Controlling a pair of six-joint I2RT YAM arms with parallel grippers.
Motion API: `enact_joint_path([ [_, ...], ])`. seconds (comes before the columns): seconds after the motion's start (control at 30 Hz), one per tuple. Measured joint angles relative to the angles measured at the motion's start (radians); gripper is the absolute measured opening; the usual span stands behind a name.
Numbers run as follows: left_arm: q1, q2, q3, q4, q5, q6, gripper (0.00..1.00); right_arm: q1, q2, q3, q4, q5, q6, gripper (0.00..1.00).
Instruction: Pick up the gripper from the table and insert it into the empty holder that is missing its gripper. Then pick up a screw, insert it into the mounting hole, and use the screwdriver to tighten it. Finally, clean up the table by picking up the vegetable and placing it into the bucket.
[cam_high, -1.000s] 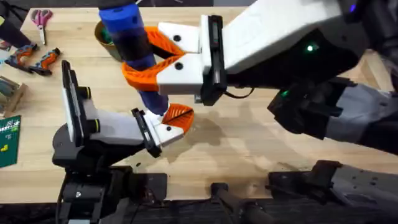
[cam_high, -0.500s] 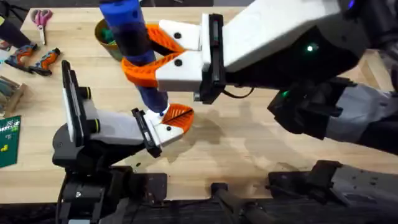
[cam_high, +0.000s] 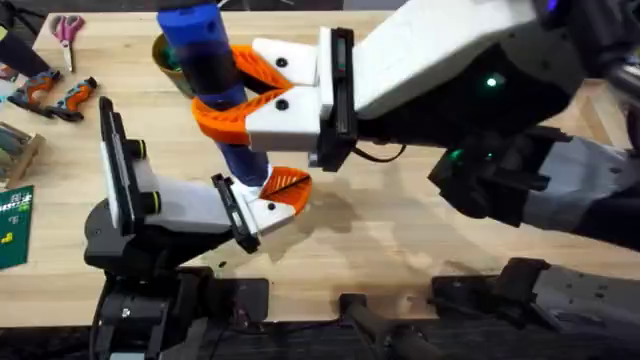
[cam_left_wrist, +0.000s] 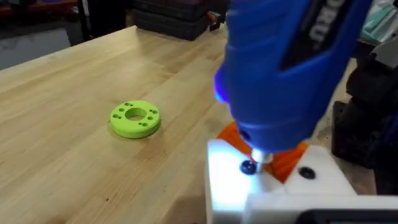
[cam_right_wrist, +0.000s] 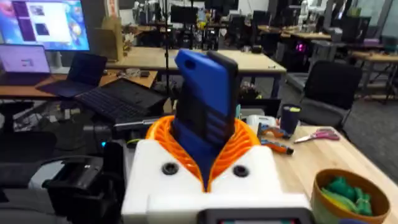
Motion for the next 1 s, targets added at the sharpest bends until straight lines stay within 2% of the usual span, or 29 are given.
enact_joint_path([
  [0.23, 0.0, 0.0, 0.0, 0.0, 0.0, 0.0, 0.004, 0.0, 0.0, 0.0, -0.014, 0.003, -0.015, 0.028],
  [0.5, 0.0, 0.0, 0.0, 0.0, 0.0, 0.0, 0.004, 0.0, 0.0, 0.0, 0.057, 0.004, -0.015, 0.028],
  [1.0, 0.0, 0.0, 0.0, 0.0, 0.0, 0.0, 0.004, 0.0, 0.0, 0.0, -0.002, 0.004, -0.024, 0.028],
])
